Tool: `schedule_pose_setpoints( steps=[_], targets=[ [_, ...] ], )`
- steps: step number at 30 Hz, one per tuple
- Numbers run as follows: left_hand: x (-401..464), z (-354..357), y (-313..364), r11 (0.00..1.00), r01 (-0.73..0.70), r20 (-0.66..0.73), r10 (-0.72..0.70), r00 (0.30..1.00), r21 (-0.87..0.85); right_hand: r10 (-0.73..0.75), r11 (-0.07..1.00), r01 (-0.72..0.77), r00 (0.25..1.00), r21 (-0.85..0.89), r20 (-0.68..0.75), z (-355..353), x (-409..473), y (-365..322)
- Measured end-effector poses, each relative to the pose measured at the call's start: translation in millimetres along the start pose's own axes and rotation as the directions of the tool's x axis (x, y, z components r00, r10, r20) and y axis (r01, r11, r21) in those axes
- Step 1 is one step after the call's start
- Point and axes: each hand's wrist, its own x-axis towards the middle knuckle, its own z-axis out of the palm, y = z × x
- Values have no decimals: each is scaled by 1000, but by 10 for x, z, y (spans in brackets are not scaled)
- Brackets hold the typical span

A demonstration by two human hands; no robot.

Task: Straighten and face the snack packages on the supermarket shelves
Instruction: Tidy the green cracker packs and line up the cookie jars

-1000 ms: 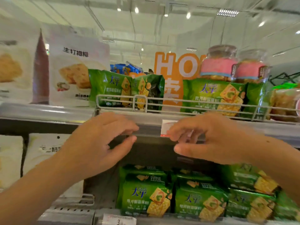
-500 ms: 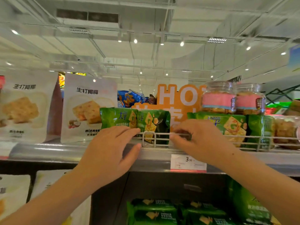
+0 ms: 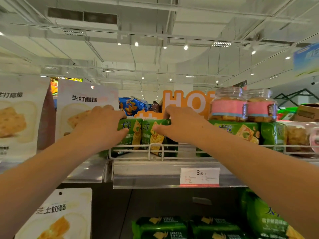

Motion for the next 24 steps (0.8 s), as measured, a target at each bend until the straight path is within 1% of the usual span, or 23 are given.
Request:
schedule_pose_setpoints(
  steps=[2,6,8,9,11,13,15,17,20,22,23,24],
  targets=[
    [4,-15,-29,998,17,15,-16,1000,-57,7,1000,-7,999,7,35,-30,30,-24],
    [2,-45,-124,980,32,2,-32,999,-195,-4,999,8,995,-44,105,-155,70,-29],
    [14,-65,-195,968,42,4,-42,999,-246,16,1000,-14,993,-14,121,-287,74,22],
    [21,-73,-235,963,47,6,-48,999,-266,27,999,-30,991,20,134,-367,77,63],
    [28,-78,-299,949,54,9,-54,999,-310,39,986,-66,985,152,170,-519,74,171],
    [28,-73,-310,937,48,0,-51,999,-345,11,957,-73,977,282,215,-612,39,253],
    [49,-51,-302,915,35,-6,-41,999,-402,-38,948,-45,967,314,254,-629,-6,281],
    [83,-40,-278,842,50,39,-35,999,-537,-71,969,6,965,249,254,-603,-39,296],
    [160,-14,-222,640,107,147,8,989,-761,-67,997,54,961,57,267,-581,-76,313],
    [211,0,-156,541,131,180,39,983,-831,-47,998,54,952,-14,304,-577,-92,342],
    [241,15,-120,508,138,191,53,980,-850,-35,999,46,945,-27,326,-577,-104,358],
    [271,28,-89,498,141,201,68,977,-855,-30,998,45,939,-35,343,-569,-114,372]
  ],
)
